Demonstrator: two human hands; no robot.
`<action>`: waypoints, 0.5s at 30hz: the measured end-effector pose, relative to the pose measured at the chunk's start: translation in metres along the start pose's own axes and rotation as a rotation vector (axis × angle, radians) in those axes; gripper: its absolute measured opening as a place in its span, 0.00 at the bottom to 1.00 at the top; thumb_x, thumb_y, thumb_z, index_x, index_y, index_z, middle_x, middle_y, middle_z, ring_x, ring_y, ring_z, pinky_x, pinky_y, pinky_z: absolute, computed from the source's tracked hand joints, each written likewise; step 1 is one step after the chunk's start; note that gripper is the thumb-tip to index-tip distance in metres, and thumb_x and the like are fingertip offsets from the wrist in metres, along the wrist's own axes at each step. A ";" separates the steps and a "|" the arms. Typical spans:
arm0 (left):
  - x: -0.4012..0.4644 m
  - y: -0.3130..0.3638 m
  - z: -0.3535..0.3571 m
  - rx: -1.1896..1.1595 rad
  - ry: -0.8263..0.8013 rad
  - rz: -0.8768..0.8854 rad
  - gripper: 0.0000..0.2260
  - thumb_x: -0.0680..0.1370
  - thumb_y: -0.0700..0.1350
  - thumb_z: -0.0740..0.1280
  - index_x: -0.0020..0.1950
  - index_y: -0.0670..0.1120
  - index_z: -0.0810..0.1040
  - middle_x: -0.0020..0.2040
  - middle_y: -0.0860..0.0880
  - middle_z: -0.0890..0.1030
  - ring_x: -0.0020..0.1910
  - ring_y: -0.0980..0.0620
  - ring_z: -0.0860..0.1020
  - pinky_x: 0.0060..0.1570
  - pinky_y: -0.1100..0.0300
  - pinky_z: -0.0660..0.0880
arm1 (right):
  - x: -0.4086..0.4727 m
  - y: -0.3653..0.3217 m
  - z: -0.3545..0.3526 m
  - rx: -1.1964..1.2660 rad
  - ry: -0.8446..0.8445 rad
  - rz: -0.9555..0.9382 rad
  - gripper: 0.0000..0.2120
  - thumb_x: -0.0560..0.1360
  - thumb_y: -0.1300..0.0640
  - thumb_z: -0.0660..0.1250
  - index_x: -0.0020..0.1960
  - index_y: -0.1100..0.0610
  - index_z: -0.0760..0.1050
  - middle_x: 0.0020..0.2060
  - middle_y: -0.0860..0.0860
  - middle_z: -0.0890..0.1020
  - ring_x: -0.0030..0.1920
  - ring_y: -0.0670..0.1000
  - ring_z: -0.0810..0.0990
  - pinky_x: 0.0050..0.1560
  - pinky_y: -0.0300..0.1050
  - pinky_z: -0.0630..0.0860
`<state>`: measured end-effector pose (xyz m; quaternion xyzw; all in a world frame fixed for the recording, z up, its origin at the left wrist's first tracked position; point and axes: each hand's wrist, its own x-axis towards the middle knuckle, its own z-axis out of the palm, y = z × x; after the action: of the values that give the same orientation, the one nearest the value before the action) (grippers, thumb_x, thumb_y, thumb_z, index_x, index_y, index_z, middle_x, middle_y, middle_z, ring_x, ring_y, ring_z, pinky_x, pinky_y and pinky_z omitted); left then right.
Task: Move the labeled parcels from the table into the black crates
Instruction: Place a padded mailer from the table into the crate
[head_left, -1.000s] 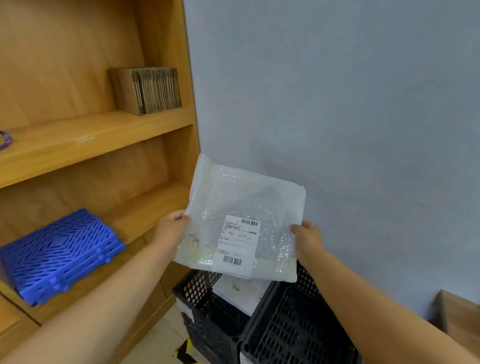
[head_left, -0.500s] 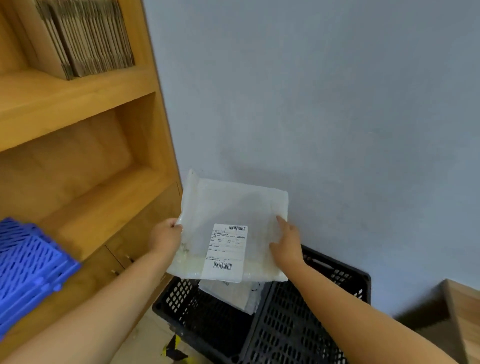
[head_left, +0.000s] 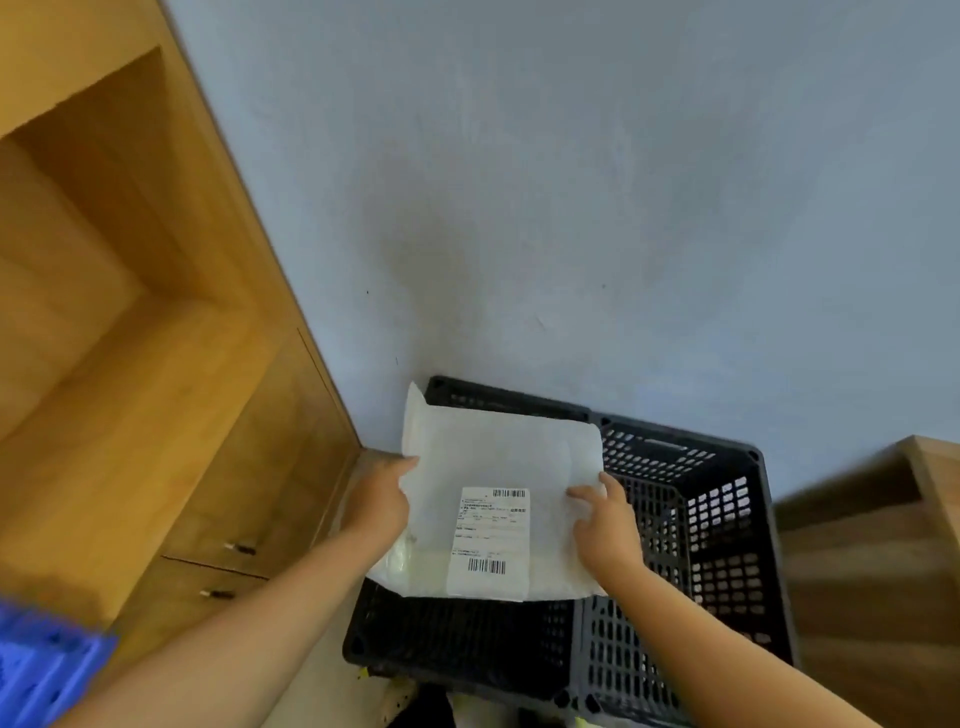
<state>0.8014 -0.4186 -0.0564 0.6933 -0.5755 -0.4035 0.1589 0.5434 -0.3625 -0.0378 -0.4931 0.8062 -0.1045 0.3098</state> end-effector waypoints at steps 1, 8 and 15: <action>0.006 -0.006 0.006 0.046 -0.041 -0.014 0.22 0.78 0.30 0.54 0.67 0.47 0.74 0.66 0.46 0.71 0.62 0.47 0.72 0.60 0.60 0.70 | 0.002 0.005 0.010 -0.016 -0.014 0.033 0.19 0.77 0.68 0.58 0.62 0.52 0.74 0.75 0.50 0.56 0.71 0.56 0.62 0.66 0.48 0.70; 0.048 -0.047 0.054 0.189 -0.176 -0.062 0.11 0.80 0.34 0.55 0.53 0.49 0.71 0.56 0.48 0.75 0.43 0.57 0.71 0.32 0.72 0.64 | 0.026 0.028 0.061 -0.159 -0.113 0.095 0.18 0.78 0.62 0.59 0.67 0.52 0.71 0.76 0.52 0.54 0.71 0.58 0.60 0.68 0.48 0.66; 0.087 -0.072 0.098 0.475 -0.293 -0.042 0.19 0.79 0.33 0.54 0.70 0.41 0.68 0.69 0.45 0.65 0.60 0.46 0.74 0.56 0.58 0.74 | 0.074 0.036 0.109 -0.352 -0.113 -0.035 0.19 0.80 0.63 0.56 0.69 0.53 0.64 0.76 0.56 0.47 0.68 0.59 0.60 0.67 0.47 0.67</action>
<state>0.7780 -0.4546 -0.1991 0.6572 -0.6564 -0.3562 -0.1013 0.5590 -0.3934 -0.1703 -0.5587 0.7847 0.0607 0.2616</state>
